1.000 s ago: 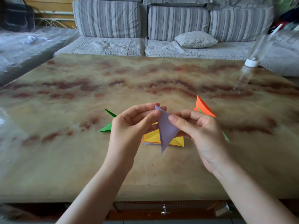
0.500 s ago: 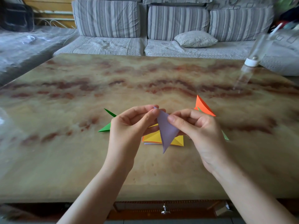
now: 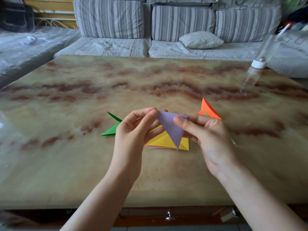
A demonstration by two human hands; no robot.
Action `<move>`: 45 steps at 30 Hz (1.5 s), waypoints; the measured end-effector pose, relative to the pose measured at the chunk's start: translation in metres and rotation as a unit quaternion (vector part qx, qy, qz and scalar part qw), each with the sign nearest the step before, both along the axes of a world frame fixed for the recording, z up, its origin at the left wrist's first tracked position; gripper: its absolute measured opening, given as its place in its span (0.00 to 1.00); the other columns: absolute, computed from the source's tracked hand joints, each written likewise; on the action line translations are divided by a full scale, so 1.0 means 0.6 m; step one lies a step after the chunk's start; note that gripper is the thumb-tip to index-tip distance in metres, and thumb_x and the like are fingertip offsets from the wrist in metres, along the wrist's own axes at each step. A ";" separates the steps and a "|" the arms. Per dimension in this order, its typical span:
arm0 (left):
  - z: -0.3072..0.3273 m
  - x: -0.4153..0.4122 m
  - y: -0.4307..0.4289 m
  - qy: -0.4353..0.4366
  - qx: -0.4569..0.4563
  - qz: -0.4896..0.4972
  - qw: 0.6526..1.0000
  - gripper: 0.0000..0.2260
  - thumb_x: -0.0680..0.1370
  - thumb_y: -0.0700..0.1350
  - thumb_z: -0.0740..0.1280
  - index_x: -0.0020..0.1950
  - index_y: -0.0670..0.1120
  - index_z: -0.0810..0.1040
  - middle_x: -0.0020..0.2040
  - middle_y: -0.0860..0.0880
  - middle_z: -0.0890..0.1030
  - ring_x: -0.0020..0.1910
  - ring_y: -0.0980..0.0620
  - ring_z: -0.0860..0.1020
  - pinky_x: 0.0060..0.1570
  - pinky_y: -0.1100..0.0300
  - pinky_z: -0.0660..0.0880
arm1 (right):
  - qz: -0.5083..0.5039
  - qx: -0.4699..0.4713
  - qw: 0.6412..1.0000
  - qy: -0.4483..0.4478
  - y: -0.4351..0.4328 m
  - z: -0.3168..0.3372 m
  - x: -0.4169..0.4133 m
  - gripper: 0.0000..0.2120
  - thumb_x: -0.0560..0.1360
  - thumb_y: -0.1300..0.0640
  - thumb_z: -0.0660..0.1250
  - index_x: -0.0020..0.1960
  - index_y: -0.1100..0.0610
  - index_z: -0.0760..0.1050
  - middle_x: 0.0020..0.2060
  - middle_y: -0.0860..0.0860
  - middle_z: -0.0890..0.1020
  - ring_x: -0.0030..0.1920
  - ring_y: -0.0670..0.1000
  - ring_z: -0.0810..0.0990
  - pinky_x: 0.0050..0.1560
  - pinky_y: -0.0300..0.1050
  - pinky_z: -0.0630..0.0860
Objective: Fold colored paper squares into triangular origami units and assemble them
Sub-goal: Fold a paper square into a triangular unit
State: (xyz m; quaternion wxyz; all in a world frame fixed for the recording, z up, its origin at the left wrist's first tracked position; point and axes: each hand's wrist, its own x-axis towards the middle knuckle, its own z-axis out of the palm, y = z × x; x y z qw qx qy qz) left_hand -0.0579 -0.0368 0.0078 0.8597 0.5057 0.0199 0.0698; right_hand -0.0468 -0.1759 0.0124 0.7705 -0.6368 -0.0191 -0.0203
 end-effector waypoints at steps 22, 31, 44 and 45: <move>-0.008 0.006 0.003 -0.064 0.220 0.052 0.972 0.06 0.70 0.37 0.72 0.36 0.47 0.82 0.33 0.52 0.83 0.34 0.57 0.79 0.45 0.58 0.79 | -0.030 -0.052 0.998 -0.034 -0.002 0.014 -0.009 0.03 0.71 0.64 0.69 0.40 0.59 0.81 0.28 0.46 0.82 0.30 0.42 0.79 0.28 0.26 0.69; -0.013 0.006 0.006 -0.043 0.208 0.072 0.975 0.06 0.71 0.39 0.72 0.35 0.48 0.83 0.33 0.51 0.82 0.35 0.54 0.79 0.44 0.57 0.81 | -0.014 -0.041 0.999 -0.010 0.000 0.015 -0.011 0.02 0.71 0.64 0.69 0.41 0.60 0.80 0.27 0.46 0.82 0.28 0.41 0.79 0.27 0.25 0.68; -0.008 0.012 0.016 -0.080 0.349 0.009 0.934 0.01 0.72 0.46 0.73 0.42 0.50 0.83 0.38 0.48 0.83 0.37 0.58 0.78 0.42 0.65 0.74 | 0.003 -0.106 0.993 -0.060 -0.002 -0.005 -0.003 0.03 0.69 0.64 0.72 0.37 0.59 0.82 0.32 0.51 0.85 0.34 0.44 0.80 0.39 0.33 0.75; -0.008 0.012 0.014 -0.086 0.351 0.010 0.933 0.01 0.71 0.45 0.74 0.41 0.50 0.83 0.37 0.49 0.83 0.36 0.59 0.78 0.41 0.65 0.74 | 0.007 -0.115 0.991 -0.062 -0.001 -0.007 -0.005 0.02 0.69 0.62 0.72 0.38 0.58 0.83 0.33 0.52 0.85 0.35 0.45 0.81 0.40 0.35 0.75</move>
